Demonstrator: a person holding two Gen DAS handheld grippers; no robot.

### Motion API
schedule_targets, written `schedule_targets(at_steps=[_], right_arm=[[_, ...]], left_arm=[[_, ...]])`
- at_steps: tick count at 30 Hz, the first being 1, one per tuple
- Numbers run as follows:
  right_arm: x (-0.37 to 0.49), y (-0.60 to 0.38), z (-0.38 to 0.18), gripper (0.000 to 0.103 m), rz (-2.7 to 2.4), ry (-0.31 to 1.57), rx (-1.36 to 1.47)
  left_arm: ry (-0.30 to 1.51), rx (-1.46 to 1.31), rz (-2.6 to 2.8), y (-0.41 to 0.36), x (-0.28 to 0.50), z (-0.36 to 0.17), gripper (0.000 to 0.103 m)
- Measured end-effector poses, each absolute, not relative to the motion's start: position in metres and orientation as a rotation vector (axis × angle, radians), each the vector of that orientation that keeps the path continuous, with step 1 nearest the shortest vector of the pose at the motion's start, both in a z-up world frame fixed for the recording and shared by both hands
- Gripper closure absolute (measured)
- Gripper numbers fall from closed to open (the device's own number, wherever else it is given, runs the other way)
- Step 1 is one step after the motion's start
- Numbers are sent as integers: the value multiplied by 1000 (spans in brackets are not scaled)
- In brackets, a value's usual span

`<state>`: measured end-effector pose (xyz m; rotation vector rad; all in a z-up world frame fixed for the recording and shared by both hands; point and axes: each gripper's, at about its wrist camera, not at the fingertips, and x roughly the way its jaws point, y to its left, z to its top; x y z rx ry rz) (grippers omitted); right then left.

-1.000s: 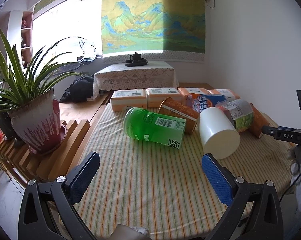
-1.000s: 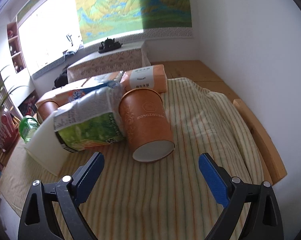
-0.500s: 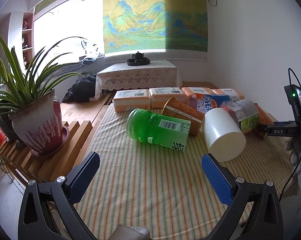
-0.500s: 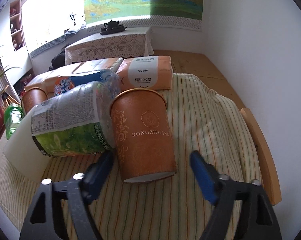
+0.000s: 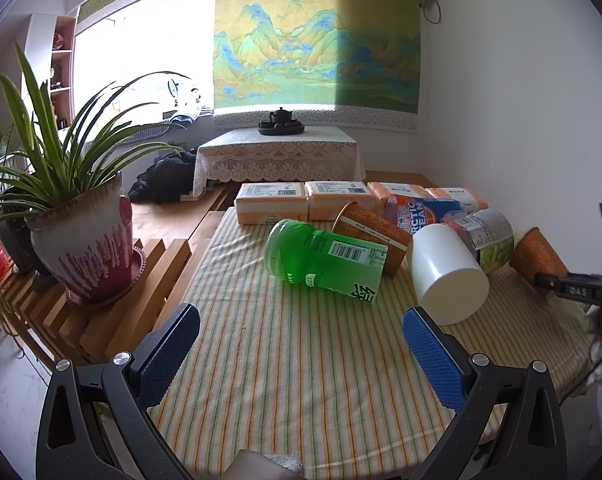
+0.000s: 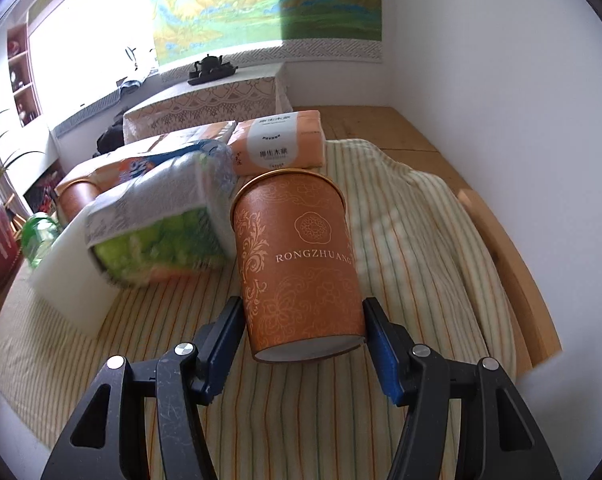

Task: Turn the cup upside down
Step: 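Lift the orange-brown cup with the right gripper and carry it toward the left gripper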

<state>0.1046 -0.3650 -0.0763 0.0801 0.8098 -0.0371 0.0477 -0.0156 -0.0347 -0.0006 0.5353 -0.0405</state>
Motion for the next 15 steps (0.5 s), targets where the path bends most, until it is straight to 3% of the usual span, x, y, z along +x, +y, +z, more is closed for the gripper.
schedule_targets(at_steps=[15], right_arm=[[-3, -254, -50, 48, 167, 703, 110]], left_arm=[[504, -17, -8, 17, 29, -37, 0]])
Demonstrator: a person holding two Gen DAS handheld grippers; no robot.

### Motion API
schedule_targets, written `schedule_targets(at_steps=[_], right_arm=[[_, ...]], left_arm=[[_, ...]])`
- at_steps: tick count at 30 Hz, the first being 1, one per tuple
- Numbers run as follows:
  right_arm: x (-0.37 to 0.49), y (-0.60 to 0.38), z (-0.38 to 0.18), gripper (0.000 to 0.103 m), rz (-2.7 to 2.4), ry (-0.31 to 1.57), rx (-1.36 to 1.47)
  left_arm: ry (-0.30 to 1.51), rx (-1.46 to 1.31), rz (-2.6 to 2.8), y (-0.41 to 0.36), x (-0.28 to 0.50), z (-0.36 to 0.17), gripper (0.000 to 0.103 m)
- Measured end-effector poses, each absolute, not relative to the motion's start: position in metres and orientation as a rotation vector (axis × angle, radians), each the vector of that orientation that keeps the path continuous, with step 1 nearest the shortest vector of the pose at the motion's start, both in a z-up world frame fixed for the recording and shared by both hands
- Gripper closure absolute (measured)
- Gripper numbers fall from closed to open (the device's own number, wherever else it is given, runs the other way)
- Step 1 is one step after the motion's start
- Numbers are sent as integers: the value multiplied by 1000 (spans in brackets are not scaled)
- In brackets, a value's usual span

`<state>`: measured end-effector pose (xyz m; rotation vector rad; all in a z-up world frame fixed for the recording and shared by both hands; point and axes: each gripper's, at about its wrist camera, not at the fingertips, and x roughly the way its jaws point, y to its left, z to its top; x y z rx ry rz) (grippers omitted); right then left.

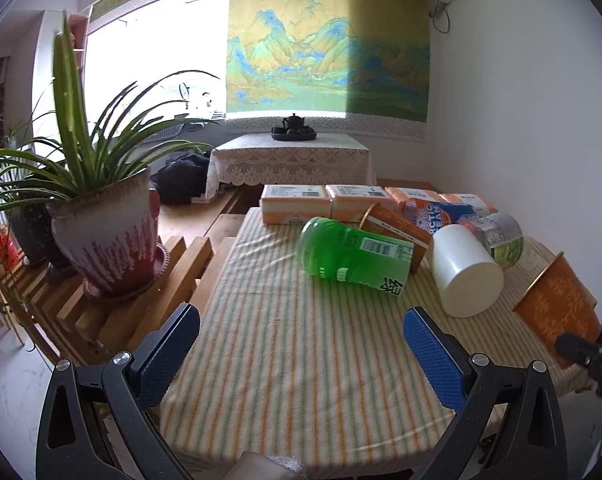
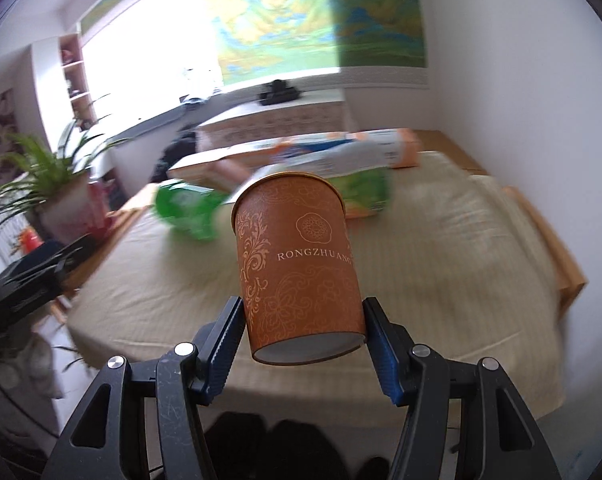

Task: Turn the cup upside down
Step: 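Lift the orange-brown cup with the right gripper and carry it toward the left gripper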

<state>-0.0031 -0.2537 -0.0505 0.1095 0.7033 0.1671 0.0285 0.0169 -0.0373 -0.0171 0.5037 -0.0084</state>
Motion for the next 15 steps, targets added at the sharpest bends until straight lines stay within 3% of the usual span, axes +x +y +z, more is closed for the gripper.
schedule_targets(at_steps=[15], right_arm=[[16, -157, -82, 47, 179, 754, 113]], left_arm=[[516, -87, 28, 74, 12, -54, 0]])
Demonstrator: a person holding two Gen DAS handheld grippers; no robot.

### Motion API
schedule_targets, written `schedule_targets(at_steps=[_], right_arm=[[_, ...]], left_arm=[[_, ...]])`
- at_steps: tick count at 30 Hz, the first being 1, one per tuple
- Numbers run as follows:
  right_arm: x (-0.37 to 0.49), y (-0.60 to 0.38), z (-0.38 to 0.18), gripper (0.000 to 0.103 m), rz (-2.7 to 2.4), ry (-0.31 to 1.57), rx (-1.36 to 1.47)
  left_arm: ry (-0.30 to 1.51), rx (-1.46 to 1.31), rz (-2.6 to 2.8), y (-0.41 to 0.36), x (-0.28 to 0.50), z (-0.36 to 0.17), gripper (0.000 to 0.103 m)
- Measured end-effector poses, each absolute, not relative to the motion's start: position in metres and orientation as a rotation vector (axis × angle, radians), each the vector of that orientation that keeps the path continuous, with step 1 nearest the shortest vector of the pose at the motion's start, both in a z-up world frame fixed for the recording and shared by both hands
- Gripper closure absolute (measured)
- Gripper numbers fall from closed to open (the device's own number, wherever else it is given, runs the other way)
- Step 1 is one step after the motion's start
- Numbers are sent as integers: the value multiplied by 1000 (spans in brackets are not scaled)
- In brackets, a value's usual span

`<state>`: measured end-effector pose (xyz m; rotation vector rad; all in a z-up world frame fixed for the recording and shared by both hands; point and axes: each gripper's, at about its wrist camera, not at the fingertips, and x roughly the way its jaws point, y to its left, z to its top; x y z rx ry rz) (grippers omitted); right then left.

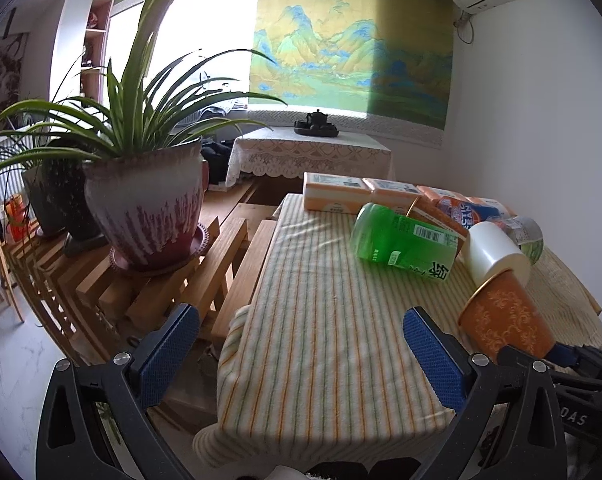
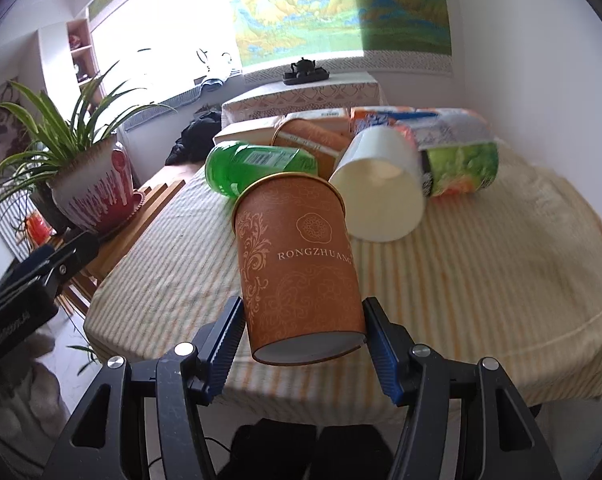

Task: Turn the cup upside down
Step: 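Lift the orange-brown cup with the right gripper and carry it toward the left gripper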

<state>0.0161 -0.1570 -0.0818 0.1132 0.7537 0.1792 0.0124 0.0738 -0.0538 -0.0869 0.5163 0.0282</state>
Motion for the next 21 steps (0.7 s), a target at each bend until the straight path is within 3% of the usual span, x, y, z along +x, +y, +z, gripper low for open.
schedule_targets(at_steps=[5, 9, 21], right_arm=[[23, -148, -88, 46, 205, 779, 146], [15, -150, -84, 34, 222, 746, 168], [-32, -215, -63, 30, 141, 600, 185]], left_arm=[[525, -102, 29, 76, 12, -60, 0], [535, -121, 15, 76, 7, -64, 0], [506, -78, -83, 3, -30, -51, 0]])
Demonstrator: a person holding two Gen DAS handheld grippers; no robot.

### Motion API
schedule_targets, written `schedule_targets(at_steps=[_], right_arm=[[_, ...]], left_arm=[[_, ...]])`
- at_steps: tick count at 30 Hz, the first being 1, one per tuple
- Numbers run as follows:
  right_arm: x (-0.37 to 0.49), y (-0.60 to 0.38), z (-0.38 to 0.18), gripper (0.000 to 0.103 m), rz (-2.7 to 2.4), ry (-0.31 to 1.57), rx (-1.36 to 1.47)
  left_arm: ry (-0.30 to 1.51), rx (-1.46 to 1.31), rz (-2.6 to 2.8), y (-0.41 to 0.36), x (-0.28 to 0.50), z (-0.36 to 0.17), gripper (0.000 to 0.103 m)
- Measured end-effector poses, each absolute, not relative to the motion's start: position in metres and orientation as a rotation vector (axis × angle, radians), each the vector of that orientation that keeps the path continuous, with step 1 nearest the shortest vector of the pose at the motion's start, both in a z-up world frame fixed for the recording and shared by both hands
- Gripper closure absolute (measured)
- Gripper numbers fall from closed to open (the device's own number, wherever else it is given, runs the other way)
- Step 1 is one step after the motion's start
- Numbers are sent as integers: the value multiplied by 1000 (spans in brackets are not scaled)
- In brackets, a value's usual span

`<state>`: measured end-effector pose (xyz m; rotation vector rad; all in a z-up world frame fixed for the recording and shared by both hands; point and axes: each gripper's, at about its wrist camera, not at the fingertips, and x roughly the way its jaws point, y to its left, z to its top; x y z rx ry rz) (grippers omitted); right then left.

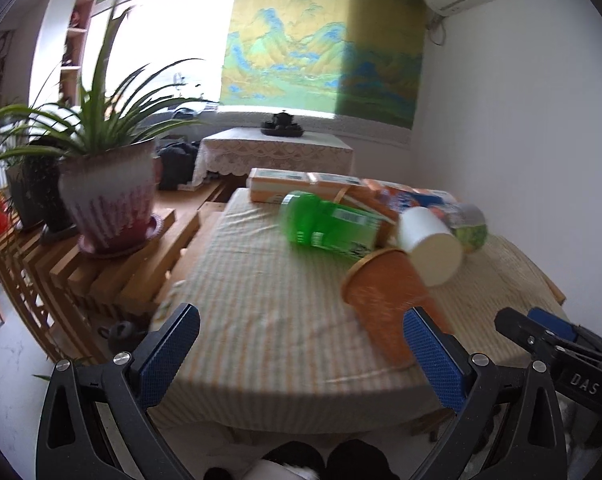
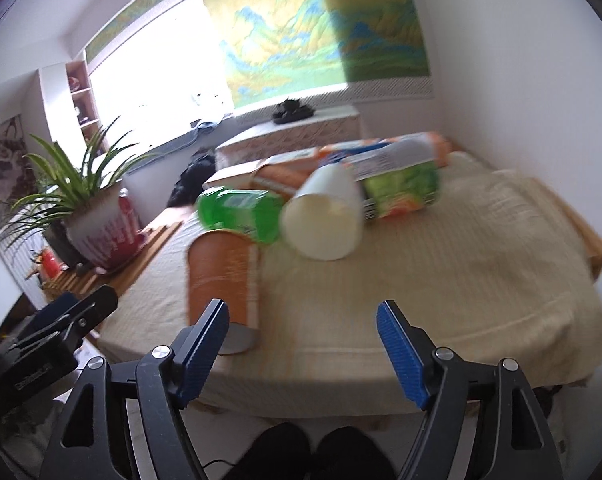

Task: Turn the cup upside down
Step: 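Lift the orange-brown cup with the right gripper and carry it toward the left gripper, then close the left gripper on the orange-brown cup beside the right gripper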

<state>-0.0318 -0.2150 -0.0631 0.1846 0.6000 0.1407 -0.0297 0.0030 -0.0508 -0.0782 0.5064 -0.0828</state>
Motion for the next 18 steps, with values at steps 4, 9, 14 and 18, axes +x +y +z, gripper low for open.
schedule_targets(at_steps=[4, 9, 14, 18], right_arm=[[-43, -238, -65, 19, 78, 563, 174], [-50, -271, -74, 18, 30, 559, 220], [-56, -293, -84, 18, 2, 559, 263], [-51, -304, -94, 18, 8, 583, 280]], left_arm=[[508, -41, -113, -33, -33, -49, 0], [510, 3, -135, -74, -30, -53, 0], [488, 51, -111, -101, -24, -67, 0], [525, 56, -93, -107, -9, -83, 0]])
